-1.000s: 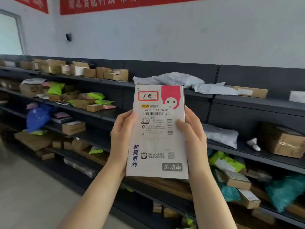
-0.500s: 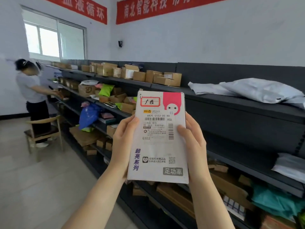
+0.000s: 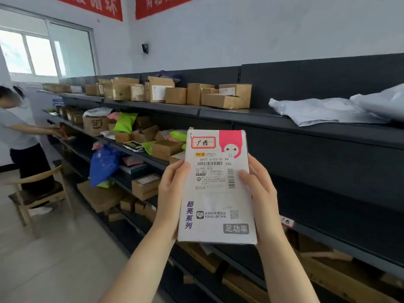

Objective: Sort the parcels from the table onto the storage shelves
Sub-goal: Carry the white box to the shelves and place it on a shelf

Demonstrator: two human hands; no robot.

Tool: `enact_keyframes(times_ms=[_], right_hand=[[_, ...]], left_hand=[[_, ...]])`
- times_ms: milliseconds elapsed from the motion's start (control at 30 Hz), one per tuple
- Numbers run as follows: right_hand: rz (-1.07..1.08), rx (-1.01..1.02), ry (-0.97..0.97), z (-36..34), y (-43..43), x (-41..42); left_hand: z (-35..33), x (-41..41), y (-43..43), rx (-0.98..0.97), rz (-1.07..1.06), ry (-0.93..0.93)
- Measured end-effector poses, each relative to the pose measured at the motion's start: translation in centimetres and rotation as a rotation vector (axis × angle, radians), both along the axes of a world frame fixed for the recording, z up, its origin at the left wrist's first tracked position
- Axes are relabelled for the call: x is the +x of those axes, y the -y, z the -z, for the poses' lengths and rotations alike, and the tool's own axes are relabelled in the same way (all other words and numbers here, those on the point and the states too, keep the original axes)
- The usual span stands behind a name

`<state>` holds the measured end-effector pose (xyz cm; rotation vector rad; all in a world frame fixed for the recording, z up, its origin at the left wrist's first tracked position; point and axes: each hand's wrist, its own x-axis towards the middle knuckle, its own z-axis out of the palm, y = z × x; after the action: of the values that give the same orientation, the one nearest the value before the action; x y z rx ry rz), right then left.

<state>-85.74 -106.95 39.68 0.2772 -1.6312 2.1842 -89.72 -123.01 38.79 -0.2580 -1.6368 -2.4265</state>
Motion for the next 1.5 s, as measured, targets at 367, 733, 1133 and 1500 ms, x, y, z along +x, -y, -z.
enact_keyframes(times_ms=[367, 733, 1133, 1500], right_hand=[[0.303, -0.055, 0.059, 3.9, 0.6, -19.0], [0.638, -0.135, 0.151, 5.7, -4.0, -26.3], [0.627, -0.220, 0.380, 7.3, -10.9, -31.3], [0.540, -0.243, 0.605, 9.0, -16.1, -36.5]], left_hand=[[3.7, -24.0, -1.4, -0.085, 0.284, 0.039], [4.9, -34.4, -9.4, -0.145, 0.605, 0.152], [7.1, -39.3, -16.3, -0.183, 0.605, 0.401], [8.2, -42.1, -19.5, -0.210, 0.555, 0.542]])
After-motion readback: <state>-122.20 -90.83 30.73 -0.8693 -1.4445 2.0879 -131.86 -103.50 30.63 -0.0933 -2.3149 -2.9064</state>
